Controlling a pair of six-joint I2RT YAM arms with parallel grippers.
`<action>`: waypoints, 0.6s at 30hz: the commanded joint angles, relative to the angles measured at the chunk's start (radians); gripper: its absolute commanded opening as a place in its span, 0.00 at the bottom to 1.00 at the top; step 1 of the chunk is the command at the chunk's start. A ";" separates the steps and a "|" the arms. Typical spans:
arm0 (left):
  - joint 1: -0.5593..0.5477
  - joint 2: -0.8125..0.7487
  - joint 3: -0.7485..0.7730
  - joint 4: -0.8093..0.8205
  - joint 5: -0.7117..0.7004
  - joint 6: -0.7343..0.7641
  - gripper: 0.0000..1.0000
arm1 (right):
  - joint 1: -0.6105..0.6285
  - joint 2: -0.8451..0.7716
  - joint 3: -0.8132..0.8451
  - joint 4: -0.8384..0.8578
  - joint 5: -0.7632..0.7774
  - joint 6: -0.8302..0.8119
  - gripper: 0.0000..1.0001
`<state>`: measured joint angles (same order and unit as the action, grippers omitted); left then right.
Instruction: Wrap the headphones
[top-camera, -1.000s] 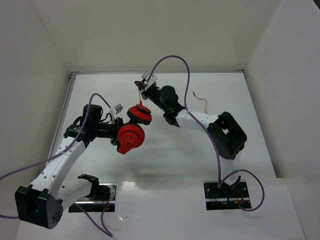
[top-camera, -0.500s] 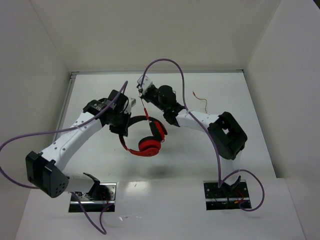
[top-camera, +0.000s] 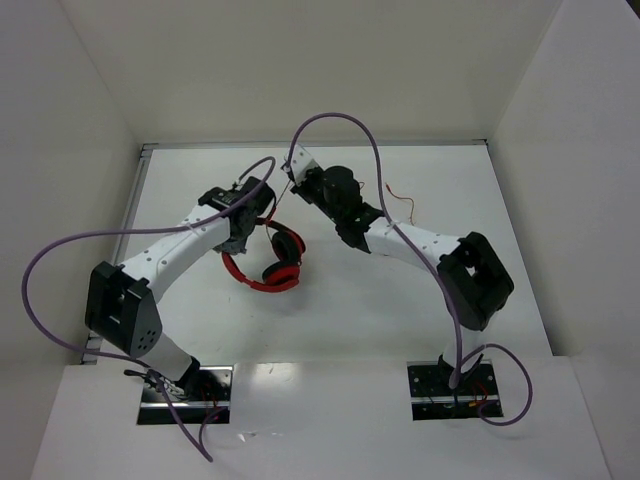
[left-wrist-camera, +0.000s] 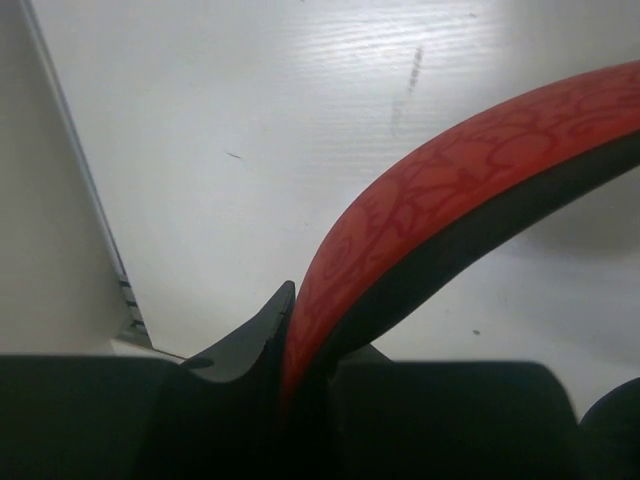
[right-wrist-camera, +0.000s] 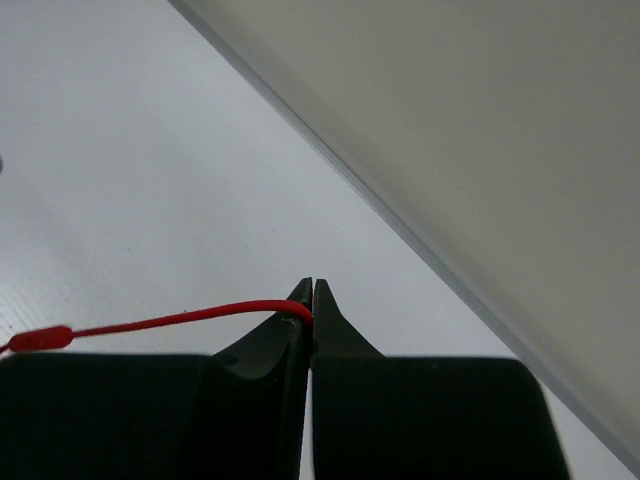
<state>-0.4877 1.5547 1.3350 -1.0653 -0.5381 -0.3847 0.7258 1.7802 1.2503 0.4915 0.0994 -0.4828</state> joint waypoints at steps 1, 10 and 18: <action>-0.003 0.021 -0.029 0.016 -0.195 -0.046 0.00 | -0.011 -0.102 0.080 -0.019 0.004 0.071 0.01; 0.029 -0.008 -0.154 0.416 -0.325 -0.132 0.00 | 0.009 -0.172 0.133 -0.214 -0.177 0.383 0.01; 0.136 -0.068 -0.189 0.686 -0.392 -0.141 0.00 | 0.109 -0.239 0.153 -0.340 -0.259 0.467 0.01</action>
<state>-0.3981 1.5425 1.1515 -0.5426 -0.8219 -0.4820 0.8017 1.6543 1.3296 0.1226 -0.0975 -0.0875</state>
